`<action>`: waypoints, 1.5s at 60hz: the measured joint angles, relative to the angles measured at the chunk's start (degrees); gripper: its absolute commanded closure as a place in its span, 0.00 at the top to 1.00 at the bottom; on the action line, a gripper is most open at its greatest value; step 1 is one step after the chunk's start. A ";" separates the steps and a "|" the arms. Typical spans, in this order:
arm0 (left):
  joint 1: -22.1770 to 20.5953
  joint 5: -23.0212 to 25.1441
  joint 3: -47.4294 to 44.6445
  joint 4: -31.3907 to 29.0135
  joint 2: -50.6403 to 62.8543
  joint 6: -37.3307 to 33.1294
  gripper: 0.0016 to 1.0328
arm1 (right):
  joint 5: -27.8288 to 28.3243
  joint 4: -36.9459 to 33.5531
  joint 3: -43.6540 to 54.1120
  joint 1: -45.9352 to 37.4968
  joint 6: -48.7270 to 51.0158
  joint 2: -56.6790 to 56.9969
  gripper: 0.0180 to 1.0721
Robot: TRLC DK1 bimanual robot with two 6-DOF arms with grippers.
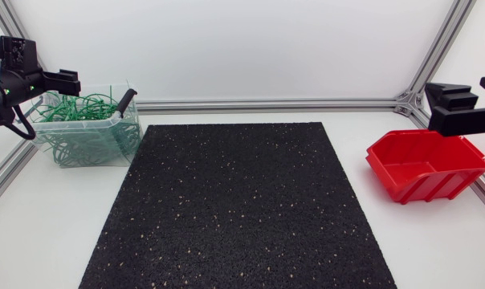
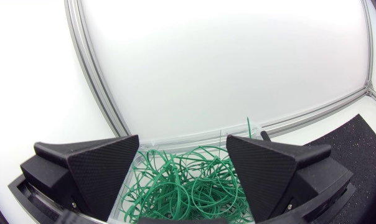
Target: Take a green cable tie from the red box, thread the tail through the head to close it, then place it in the transparent bin on the left.
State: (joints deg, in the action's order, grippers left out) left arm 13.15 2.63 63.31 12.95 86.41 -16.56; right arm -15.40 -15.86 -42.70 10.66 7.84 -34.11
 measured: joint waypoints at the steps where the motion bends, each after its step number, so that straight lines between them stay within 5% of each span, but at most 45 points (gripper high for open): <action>1: -0.13 -0.07 -0.76 0.44 -0.52 0.00 0.97 | 0.24 0.44 0.63 -0.55 0.22 0.52 0.96; 15: -0.94 -0.46 -7.82 3.50 -6.73 0.00 0.97 | 4.72 4.50 7.87 -7.69 0.83 5.40 0.96; 43: -1.25 -1.11 -22.25 6.27 -21.57 3.32 0.97 | 7.74 9.60 20.26 -9.33 -0.04 16.00 0.96; 90: -6.84 -1.25 -45.24 0.96 -58.95 10.58 0.97 | 15.23 15.06 41.44 -10.14 -6.58 33.75 0.96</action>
State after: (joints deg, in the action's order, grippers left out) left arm 6.31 1.39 18.06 13.91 27.46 -5.98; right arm -0.16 -0.80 -1.26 0.51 1.26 -0.36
